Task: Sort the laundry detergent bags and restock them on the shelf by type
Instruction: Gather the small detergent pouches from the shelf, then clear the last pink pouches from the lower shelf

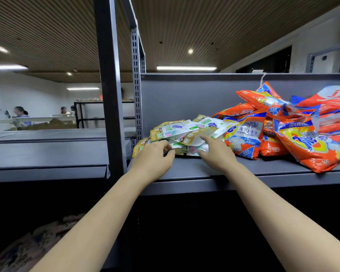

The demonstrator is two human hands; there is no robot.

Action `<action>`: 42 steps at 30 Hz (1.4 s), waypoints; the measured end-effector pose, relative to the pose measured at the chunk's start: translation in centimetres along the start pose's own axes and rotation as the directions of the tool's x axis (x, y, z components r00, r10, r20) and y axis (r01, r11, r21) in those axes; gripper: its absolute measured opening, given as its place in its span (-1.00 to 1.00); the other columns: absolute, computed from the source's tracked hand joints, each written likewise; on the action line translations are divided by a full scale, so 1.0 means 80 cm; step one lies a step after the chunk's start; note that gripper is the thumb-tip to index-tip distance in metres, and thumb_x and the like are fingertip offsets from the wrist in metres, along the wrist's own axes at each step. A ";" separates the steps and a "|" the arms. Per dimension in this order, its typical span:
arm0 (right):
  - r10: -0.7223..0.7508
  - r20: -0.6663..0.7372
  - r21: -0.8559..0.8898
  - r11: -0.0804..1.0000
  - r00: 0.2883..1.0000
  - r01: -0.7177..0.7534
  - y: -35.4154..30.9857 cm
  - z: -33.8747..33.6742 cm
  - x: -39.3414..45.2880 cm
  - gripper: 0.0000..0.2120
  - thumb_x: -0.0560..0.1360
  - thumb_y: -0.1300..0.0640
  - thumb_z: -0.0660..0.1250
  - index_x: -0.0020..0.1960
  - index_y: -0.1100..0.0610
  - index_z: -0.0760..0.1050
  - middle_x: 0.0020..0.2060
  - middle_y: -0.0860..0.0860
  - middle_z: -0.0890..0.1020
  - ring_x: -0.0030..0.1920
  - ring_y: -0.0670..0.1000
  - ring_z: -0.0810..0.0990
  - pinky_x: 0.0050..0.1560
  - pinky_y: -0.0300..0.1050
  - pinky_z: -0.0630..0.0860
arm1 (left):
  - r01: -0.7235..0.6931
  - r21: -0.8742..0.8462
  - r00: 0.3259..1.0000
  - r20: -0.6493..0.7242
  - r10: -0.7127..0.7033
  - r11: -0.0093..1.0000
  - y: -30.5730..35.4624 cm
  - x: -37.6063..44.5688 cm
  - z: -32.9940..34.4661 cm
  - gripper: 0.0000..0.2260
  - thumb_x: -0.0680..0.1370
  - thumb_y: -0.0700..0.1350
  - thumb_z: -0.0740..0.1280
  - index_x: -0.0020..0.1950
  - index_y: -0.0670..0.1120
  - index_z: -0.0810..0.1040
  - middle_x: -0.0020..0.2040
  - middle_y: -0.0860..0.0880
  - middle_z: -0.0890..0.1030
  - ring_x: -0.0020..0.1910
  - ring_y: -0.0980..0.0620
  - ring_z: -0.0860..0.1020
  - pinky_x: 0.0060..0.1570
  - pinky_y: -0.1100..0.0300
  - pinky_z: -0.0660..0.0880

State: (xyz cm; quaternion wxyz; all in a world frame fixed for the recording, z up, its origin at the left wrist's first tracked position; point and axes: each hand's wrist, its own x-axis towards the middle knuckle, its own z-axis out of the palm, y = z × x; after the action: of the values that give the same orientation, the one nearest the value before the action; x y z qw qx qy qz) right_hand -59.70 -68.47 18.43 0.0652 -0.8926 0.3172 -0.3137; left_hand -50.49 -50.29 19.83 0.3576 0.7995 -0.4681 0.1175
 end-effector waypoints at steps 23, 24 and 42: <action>-0.055 0.004 -0.065 0.996 0.998 0.055 -0.015 -0.025 -0.027 -0.57 0.56 -0.13 0.19 0.37 0.02 0.37 0.32 0.02 0.48 0.33 0.08 0.40 0.20 0.02 0.38 | 0.019 0.246 1.000 0.007 -0.022 0.969 0.006 -0.005 0.011 -0.73 0.57 0.01 0.16 0.16 -0.09 0.50 0.17 -0.03 0.55 0.15 -0.07 0.46 0.03 0.07 0.38; -0.059 0.001 -0.063 0.996 0.998 0.059 -0.017 -0.029 -0.032 -0.58 0.55 -0.13 0.20 0.35 0.01 0.40 0.31 0.02 0.49 0.32 0.09 0.41 0.22 0.03 0.39 | 0.006 0.233 1.000 -0.003 -0.005 0.972 0.009 -0.013 0.006 -0.73 0.56 0.02 0.17 0.15 -0.08 0.51 0.16 -0.03 0.55 0.17 -0.06 0.46 0.05 0.07 0.40; -0.404 0.171 0.436 0.849 0.898 0.299 -0.215 0.041 -0.202 -0.67 0.39 -0.22 0.24 0.03 -0.08 0.59 -0.16 -0.21 0.67 -0.12 -0.28 0.61 0.00 -0.11 0.57 | 0.260 0.104 0.963 -0.102 -0.249 0.960 -0.207 -0.222 -0.158 -0.81 0.52 0.13 0.25 0.08 0.15 0.56 0.00 0.24 0.60 0.03 0.16 0.57 0.12 0.11 0.48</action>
State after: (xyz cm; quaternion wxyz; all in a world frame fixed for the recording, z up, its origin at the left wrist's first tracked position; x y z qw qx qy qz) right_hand -58.44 -45.33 12.86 0.2270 -0.9363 0.0652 -0.2600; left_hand -44.29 -24.80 11.96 0.3429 0.8665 -0.3376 0.1325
